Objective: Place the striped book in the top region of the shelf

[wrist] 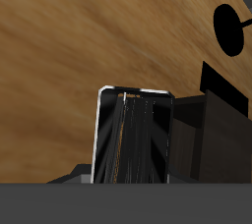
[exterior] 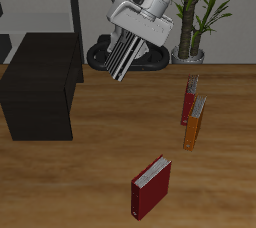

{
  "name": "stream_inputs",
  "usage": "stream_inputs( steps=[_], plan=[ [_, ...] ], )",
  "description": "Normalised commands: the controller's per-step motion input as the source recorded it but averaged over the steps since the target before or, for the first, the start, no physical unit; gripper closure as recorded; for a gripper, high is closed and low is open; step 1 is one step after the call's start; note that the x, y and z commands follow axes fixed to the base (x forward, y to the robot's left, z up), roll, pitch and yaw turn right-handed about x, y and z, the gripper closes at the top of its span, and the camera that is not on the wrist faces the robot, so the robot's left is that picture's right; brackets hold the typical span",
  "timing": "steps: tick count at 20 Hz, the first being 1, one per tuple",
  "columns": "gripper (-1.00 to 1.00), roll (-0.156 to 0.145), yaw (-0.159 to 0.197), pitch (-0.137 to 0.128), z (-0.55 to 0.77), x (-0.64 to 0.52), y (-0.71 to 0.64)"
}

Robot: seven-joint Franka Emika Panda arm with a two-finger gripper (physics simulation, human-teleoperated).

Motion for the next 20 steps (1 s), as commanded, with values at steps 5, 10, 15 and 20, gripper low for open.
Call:
stream_inputs(
  steps=[5,10,15,20],
  plan=[
    [1.0,-0.135,0.002,-0.018,-0.07,0.0,-0.11],
    [1.0,-0.111,-0.02,-0.02,-0.02,-0.01,-0.15],
    [1.0,-0.12,-0.018,0.04,-0.09,0.07,-0.16],
    [1.0,-0.074,-0.011,0.027,-0.13,0.08,0.04]
  ],
)
